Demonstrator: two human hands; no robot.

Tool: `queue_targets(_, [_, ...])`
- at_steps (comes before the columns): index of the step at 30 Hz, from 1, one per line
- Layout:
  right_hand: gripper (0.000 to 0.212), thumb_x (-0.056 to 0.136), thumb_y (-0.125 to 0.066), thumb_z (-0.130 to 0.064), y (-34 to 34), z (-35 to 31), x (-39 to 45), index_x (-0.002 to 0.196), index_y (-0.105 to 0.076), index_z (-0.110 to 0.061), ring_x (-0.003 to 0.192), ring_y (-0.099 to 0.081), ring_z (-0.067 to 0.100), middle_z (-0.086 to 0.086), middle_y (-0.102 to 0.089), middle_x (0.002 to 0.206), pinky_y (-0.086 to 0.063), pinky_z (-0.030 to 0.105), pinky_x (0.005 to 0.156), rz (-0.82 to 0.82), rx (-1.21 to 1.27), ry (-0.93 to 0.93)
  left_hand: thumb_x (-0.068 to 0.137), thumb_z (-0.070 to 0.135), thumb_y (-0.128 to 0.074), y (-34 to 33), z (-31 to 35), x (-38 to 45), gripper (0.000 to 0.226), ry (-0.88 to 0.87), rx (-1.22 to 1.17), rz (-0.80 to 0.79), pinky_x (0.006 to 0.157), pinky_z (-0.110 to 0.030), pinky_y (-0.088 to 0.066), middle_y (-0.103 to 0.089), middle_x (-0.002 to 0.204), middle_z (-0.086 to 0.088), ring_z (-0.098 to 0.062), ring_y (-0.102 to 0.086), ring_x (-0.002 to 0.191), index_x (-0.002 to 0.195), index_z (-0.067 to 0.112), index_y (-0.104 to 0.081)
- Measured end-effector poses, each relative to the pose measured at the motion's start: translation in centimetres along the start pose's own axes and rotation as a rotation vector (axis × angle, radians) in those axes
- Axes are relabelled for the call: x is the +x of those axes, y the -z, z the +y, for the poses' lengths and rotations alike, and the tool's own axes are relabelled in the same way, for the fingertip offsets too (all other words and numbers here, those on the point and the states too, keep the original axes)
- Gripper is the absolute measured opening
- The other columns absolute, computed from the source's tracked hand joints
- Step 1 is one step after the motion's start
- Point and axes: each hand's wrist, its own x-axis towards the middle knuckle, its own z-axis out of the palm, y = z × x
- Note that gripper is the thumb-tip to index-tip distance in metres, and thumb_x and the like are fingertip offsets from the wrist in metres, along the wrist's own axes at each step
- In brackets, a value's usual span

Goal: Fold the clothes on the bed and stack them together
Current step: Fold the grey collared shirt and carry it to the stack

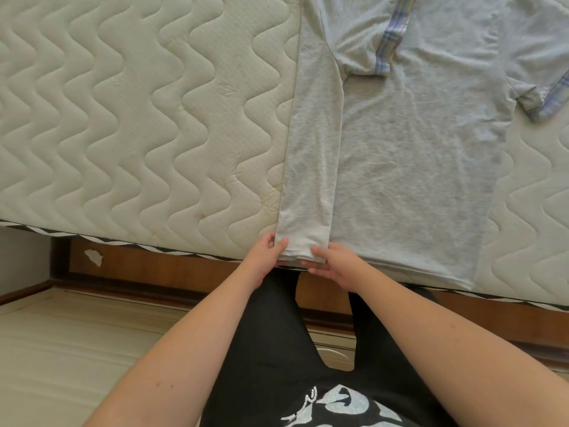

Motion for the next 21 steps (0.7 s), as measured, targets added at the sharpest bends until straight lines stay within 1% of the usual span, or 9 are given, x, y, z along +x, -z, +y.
queue_targets(2, [0.026,0.097,-0.058,-0.019,-0.3,-0.2,-0.4,0.122,-0.057,-0.013,0.097,-0.072,0.022,0.007,-0.071,0.114,-0.056,0.03,0.07,0.02,0.099,0.02,0.095,0.01,-0.057,0.2,-0.3,-0.6,0.047,-0.04,-0.03,-0.039,0.091,-0.033,-0.056,-0.06,0.13,0.0,-0.011,-0.064,0.107,0.134,0.03,-0.041])
queue_targets(4, [0.028,0.096,-0.059,-0.018,-0.4,-0.6,-0.7,0.123,-0.059,-0.01,0.104,-0.069,0.025,0.009,-0.07,0.117,-0.053,0.029,0.071,0.01,0.105,0.064,0.084,0.002,-0.064,0.7,-1.0,-1.4,0.088,-0.102,0.074,-0.179,0.098,-0.031,-0.052,-0.053,0.135,0.012,-0.006,-0.059,0.117,0.15,0.038,-0.02])
queue_targets(6, [0.028,0.095,-0.06,-0.016,-0.6,-1.0,-1.1,0.121,-0.062,-0.007,0.103,-0.068,0.024,0.011,-0.07,0.118,-0.053,0.028,0.071,-0.033,0.1,0.09,0.075,0.008,-0.072,0.9,-1.3,-2.2,0.114,-0.148,0.279,-0.246,0.095,-0.025,-0.052,-0.047,0.137,0.015,-0.003,-0.06,0.115,0.151,0.05,0.002])
queue_targets(7, [0.027,0.095,-0.061,-0.015,-0.6,-1.2,-1.3,0.12,-0.063,-0.005,0.099,-0.069,0.021,0.011,-0.071,0.116,-0.054,0.026,0.069,-0.067,0.104,0.091,0.074,0.015,-0.076,0.6,-1.2,-2.6,0.118,-0.185,0.368,-0.206,0.091,-0.02,-0.05,-0.045,0.138,0.016,-0.002,-0.059,0.114,0.151,0.05,0.007])
queue_targets(9, [0.026,0.095,-0.061,-0.014,-0.8,-1.5,-1.7,0.119,-0.064,-0.003,0.093,-0.071,0.018,0.01,-0.072,0.113,-0.055,0.023,0.064,-0.138,0.107,0.091,0.078,0.025,-0.078,-0.4,-0.9,-3.0,0.112,-0.28,0.473,-0.01,0.087,-0.019,-0.045,-0.045,0.132,0.016,-0.002,-0.055,0.111,0.154,0.04,0.003])
queue_targets(13, [0.025,0.093,-0.064,-0.022,-0.6,-1.4,-1.6,0.117,-0.067,-0.014,0.088,-0.069,0.011,0.0,-0.073,0.11,-0.049,0.022,0.065,-0.098,-0.091,0.138,0.097,0.023,-0.053,-1.8,-0.5,-3.3,0.064,-0.287,0.577,0.417,0.071,-0.035,-0.052,-0.068,0.101,-0.001,-0.02,-0.065,0.085,0.153,0.029,-0.023])
queue_targets(16, [0.022,0.091,-0.067,-0.033,-0.1,-0.7,-0.8,0.111,-0.068,-0.023,0.074,-0.07,0.004,-0.008,-0.074,0.101,-0.048,0.019,0.058,0.094,-0.439,0.204,0.097,0.012,-0.044,-1.4,-0.7,-3.5,0.057,-0.246,0.807,0.471,0.064,-0.037,-0.05,-0.067,0.09,-0.006,-0.023,-0.061,0.074,0.15,0.024,-0.027])
queue_targets(18, [0.018,0.091,-0.067,-0.036,0.0,-0.1,-0.1,0.104,-0.067,-0.023,0.062,-0.068,0.001,-0.007,-0.073,0.092,-0.046,0.016,0.049,0.19,-0.541,0.215,0.098,0.012,-0.042,-1.1,-1.0,-3.3,0.044,-0.229,0.951,0.461,0.06,-0.036,-0.045,-0.067,0.089,-0.006,-0.023,-0.059,0.071,0.14,0.021,-0.036])
queue_targets(21, [0.019,0.093,-0.062,-0.04,0.1,0.5,0.8,0.089,-0.065,-0.021,0.06,-0.068,0.007,-0.002,-0.072,0.074,-0.054,0.026,0.059,0.293,-0.731,0.181,0.099,0.017,-0.042,-1.1,-1.1,-2.9,0.019,-0.218,1.124,0.444,0.057,-0.036,-0.046,-0.067,0.089,-0.005,-0.024,-0.062,0.072,0.118,0.017,-0.047])
